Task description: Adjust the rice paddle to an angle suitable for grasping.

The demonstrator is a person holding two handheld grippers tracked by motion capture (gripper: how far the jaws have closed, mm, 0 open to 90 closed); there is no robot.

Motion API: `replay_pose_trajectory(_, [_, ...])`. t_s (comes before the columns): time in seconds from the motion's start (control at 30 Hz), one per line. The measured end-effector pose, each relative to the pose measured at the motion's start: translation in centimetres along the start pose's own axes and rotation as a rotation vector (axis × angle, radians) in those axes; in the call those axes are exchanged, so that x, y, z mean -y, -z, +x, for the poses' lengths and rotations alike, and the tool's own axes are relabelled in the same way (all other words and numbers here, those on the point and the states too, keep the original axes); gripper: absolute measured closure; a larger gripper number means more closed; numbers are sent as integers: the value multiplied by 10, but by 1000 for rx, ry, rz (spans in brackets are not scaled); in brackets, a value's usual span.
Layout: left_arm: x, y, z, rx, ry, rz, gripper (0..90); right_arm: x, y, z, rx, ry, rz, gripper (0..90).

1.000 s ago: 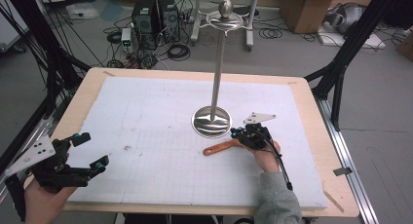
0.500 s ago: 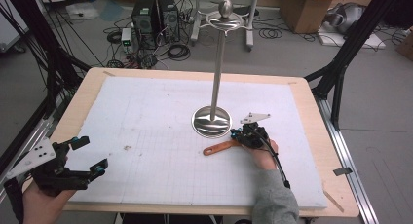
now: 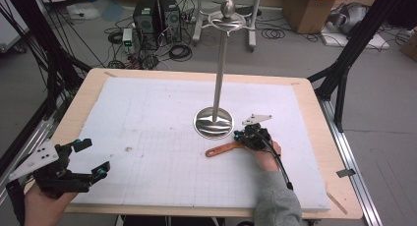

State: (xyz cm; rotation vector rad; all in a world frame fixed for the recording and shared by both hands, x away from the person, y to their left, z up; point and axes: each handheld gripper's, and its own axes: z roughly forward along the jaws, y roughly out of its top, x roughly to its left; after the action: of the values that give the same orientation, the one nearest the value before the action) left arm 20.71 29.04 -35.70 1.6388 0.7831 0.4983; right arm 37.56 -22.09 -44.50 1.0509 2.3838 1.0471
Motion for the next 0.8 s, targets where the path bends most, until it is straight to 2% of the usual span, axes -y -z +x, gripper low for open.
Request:
replay_pose_trajectory(0.4, [-3, -12, 1, 18, -6, 8, 20, 6, 13, -3, 4, -19, 48, 900])
replay_pose_trajectory(0.8, [-8, -38, -3, 68, -19, 22, 20, 27, 35, -15, 6, -78, 34, 900])
